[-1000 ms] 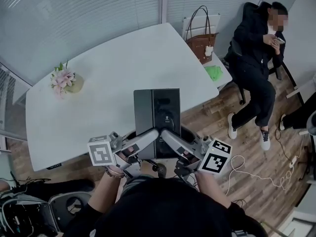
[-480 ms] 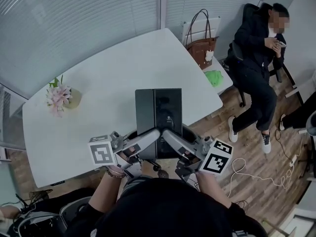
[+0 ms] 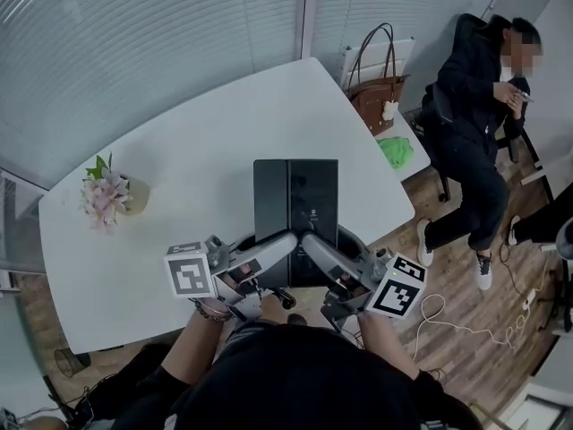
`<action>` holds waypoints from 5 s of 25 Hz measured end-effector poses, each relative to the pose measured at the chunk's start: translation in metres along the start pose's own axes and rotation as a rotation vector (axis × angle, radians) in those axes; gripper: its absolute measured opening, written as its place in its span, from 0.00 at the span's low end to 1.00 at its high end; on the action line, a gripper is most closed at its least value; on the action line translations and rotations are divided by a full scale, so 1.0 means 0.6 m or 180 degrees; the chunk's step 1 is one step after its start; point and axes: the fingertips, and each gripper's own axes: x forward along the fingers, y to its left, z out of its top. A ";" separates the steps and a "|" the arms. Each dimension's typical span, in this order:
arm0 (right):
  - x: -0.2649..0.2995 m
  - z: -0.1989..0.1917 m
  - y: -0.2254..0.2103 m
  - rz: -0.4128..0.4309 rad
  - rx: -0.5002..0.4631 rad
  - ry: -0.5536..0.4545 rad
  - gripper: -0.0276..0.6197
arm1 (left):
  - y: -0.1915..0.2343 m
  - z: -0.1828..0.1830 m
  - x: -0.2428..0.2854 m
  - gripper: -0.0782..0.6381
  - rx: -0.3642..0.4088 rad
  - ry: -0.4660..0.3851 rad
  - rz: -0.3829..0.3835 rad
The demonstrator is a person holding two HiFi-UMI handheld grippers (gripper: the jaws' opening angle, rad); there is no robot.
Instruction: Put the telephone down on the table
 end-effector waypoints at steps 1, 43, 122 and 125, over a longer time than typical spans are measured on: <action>0.006 0.004 -0.004 -0.0007 0.0002 -0.0002 0.38 | 0.004 0.007 0.002 0.37 -0.0011 0.0000 -0.0002; 0.150 0.060 -0.135 -0.0240 0.0084 0.0100 0.38 | 0.132 0.160 0.030 0.37 -0.0002 0.0178 0.0045; 0.163 -0.023 -0.304 -0.0622 0.0601 0.0553 0.37 | 0.318 0.124 0.015 0.38 -0.0541 0.0286 0.0500; 0.164 -0.024 -0.305 -0.0626 0.0617 0.0557 0.37 | 0.319 0.125 0.015 0.38 -0.0507 0.0306 0.0527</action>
